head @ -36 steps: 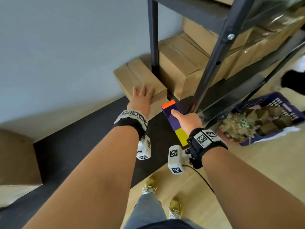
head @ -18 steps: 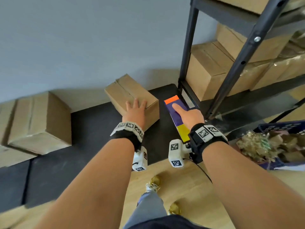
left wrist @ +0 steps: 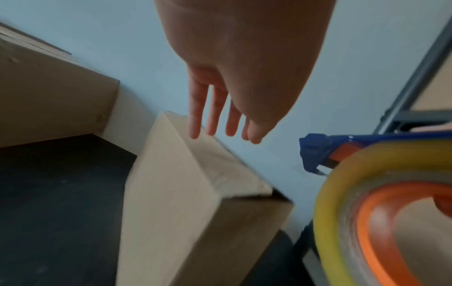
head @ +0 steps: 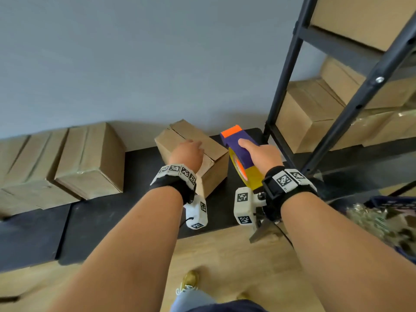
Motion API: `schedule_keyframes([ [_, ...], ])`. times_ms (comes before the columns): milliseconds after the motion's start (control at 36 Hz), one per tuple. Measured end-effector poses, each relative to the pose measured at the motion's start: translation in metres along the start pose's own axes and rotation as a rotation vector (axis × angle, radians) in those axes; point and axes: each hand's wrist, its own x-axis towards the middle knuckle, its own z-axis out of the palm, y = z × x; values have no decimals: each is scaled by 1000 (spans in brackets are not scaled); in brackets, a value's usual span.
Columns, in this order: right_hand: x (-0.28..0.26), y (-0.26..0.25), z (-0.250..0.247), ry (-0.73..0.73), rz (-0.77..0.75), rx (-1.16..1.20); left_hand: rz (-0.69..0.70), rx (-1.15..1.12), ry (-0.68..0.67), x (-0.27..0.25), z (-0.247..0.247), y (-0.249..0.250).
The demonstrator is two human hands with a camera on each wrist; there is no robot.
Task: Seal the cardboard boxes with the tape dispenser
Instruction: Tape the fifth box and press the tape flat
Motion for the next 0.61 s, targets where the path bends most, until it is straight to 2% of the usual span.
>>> schedule_keyframes([
  [83,-2,-18,0,-19,-46,28,-27,-201,-22,16,-15,-7],
  [139,-2,-28,3,-28,-69,75,-88,-320,-31,26,-25,-11],
  [194,-2,-38,8,-41,-82,117,-175,-543,-45,34,-33,-15],
  [250,-2,-47,14,-65,-83,153,-257,-813,-95,40,-40,-17],
  [306,-3,-54,19,-95,-88,163,-342,-967,-187,44,-48,-19],
  [389,-4,-60,28,-146,-95,146,-407,-1108,-227,45,-55,-29],
  [611,-8,-69,45,-219,-82,165,-457,-1340,-236,46,-62,-56],
])
